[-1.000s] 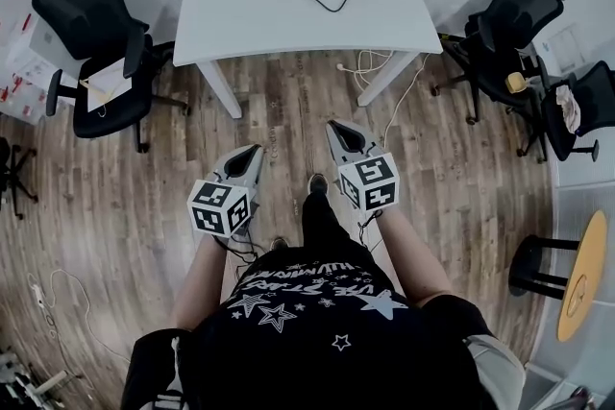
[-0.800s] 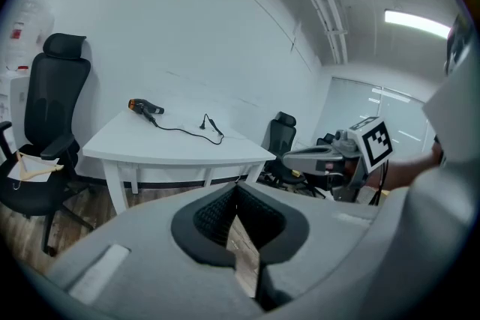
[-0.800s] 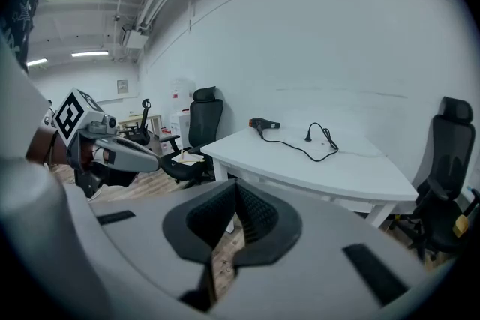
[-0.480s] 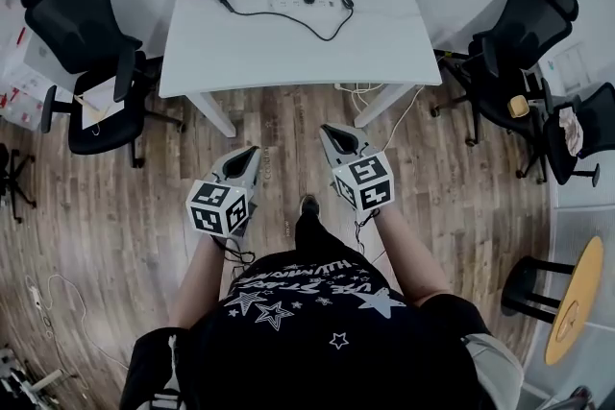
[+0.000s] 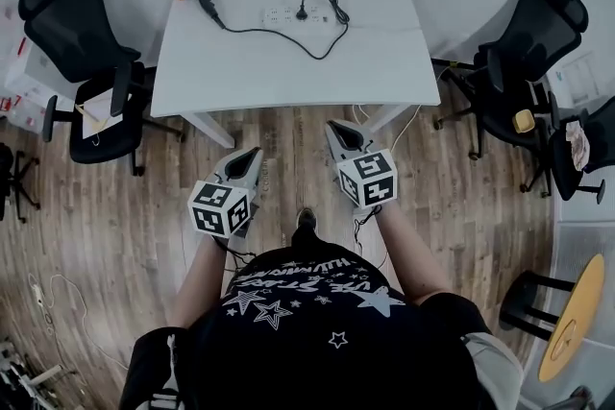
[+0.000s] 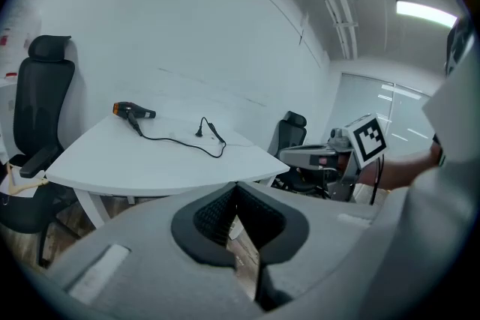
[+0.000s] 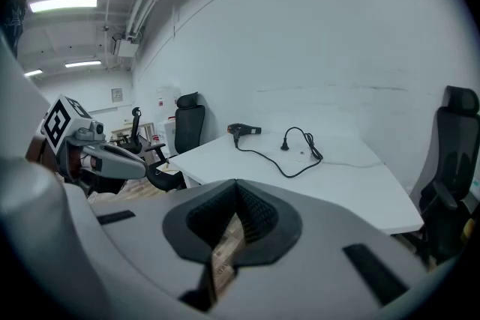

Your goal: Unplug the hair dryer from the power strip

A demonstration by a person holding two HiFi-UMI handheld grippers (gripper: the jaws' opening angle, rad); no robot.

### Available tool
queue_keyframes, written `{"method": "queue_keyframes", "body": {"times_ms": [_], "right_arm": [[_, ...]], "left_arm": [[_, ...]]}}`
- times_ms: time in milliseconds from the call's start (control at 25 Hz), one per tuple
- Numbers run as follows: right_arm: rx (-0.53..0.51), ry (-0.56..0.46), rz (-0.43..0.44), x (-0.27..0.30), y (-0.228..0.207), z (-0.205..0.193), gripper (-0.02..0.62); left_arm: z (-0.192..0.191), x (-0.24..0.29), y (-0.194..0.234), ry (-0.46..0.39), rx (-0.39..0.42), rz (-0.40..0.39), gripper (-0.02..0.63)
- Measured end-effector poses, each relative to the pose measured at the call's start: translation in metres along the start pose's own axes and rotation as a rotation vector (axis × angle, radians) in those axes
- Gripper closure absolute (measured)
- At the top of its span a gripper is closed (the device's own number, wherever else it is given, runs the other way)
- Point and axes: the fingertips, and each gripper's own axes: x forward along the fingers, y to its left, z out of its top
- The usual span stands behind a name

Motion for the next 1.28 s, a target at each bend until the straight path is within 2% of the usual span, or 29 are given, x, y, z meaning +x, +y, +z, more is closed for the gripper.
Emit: {"method": "queue_keyframes", "body": {"times_ms": [440, 880, 1280], "right_arm": [[0.003, -0.018, 0.011, 0.004, -0.061, 0.009, 0.588], [0.03, -0.001, 0.026, 0.003, -0.054, -0.009, 0.588], [0.032, 0.014, -0.019, 0.024, -0.083, 0.001, 0.588]], "left_arm": [[0.03, 0.034, 0.002, -0.064, -0.028, 0.084, 0.598], [0.019, 0.032, -0.004, -0.035, -0.022, 0.083, 0.598], [0.028, 0.065, 0.018, -0.034, -0.029, 0.04, 0.598]]}}
